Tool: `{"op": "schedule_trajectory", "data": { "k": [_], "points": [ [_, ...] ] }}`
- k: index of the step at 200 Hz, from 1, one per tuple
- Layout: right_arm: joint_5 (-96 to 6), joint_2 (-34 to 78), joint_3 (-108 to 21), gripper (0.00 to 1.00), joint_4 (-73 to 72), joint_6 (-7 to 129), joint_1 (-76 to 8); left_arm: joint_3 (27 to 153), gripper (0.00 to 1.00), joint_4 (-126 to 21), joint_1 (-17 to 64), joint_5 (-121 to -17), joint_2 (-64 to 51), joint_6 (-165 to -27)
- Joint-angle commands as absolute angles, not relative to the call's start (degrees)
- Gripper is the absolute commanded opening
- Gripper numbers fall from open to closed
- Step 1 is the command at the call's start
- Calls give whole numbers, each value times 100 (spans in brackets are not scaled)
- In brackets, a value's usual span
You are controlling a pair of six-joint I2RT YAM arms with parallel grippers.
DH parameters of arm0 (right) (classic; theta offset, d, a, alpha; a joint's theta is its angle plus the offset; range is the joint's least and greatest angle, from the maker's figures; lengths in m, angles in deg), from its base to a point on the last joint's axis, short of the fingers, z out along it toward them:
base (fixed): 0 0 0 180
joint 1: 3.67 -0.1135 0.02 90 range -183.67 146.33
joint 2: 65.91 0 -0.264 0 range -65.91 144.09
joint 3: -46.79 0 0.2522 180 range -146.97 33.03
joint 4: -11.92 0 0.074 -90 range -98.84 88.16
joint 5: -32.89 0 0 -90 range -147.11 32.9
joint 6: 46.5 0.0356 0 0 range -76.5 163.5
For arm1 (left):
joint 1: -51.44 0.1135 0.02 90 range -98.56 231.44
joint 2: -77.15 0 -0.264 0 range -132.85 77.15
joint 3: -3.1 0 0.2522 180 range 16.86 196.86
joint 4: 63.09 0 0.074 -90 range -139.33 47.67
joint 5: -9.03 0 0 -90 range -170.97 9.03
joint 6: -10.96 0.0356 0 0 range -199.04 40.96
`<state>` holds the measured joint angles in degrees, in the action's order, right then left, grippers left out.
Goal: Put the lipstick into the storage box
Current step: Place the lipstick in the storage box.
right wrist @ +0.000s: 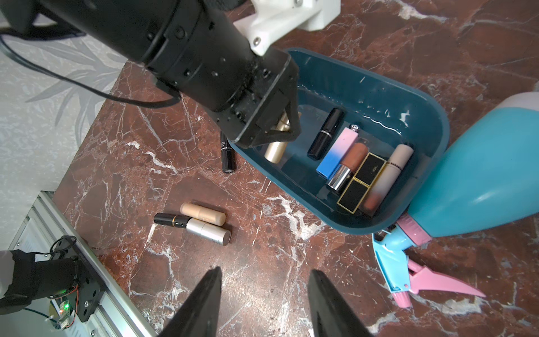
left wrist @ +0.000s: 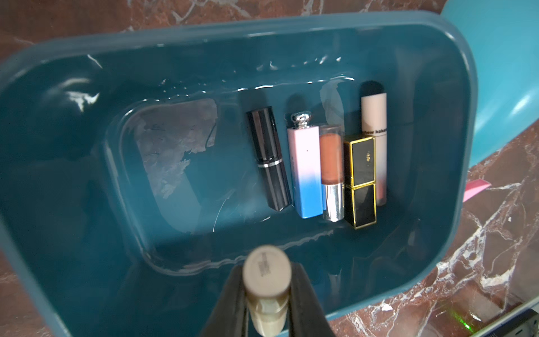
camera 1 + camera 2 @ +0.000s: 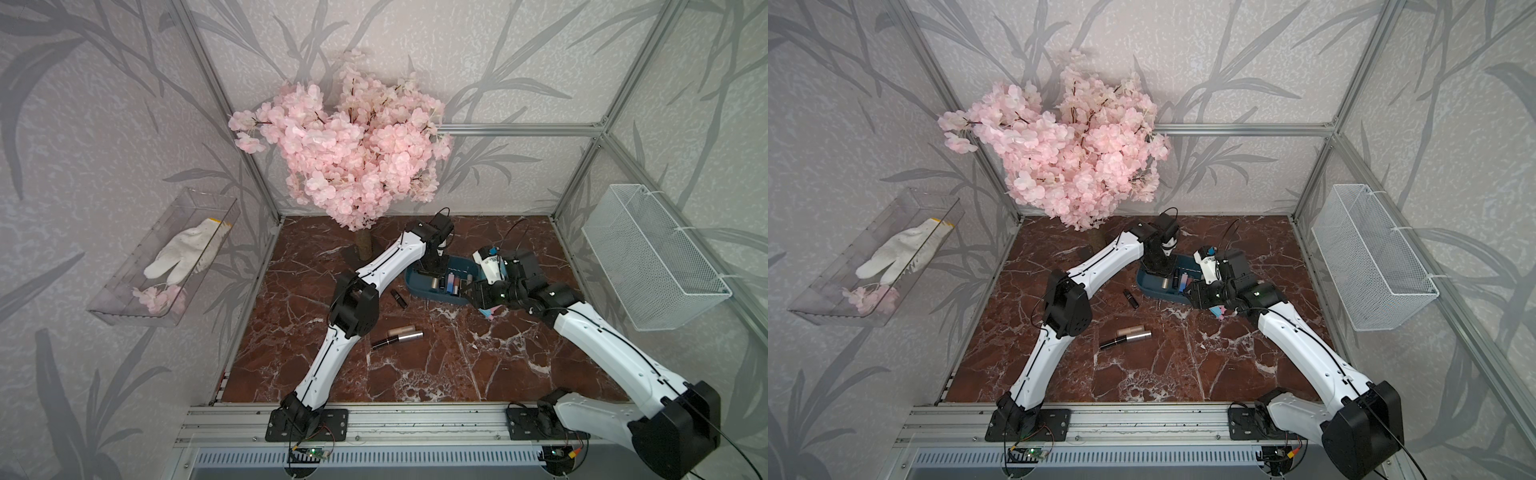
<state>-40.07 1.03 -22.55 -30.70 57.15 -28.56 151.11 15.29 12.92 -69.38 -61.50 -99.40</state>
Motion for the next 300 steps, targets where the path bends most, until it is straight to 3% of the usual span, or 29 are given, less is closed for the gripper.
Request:
{"op": "schedule_trajectory", "data": {
  "k": [1,104,145,221,300],
  "points": [
    [-3953,-73,-2294,52,-3201,5737,-2837,15309,16,1444,1266,-7121,-6297,-9968],
    [-3944,-192,-2278,52,-3328,5686,-2837,15326,16,1244,1268,-7350,-6663,-10086],
    [-3951,-221,-2270,52,-3365,5669,-2837,15369,23,1198,1265,-7338,-6804,-10161],
    [-3988,-281,-2253,52,-3409,5661,-2835,15398,28,1123,1277,-7170,-6921,-10273],
    [-3970,-280,-2208,52,-3327,5722,-2836,15393,49,1107,1277,-7082,-6878,-10371]
  ]
}}
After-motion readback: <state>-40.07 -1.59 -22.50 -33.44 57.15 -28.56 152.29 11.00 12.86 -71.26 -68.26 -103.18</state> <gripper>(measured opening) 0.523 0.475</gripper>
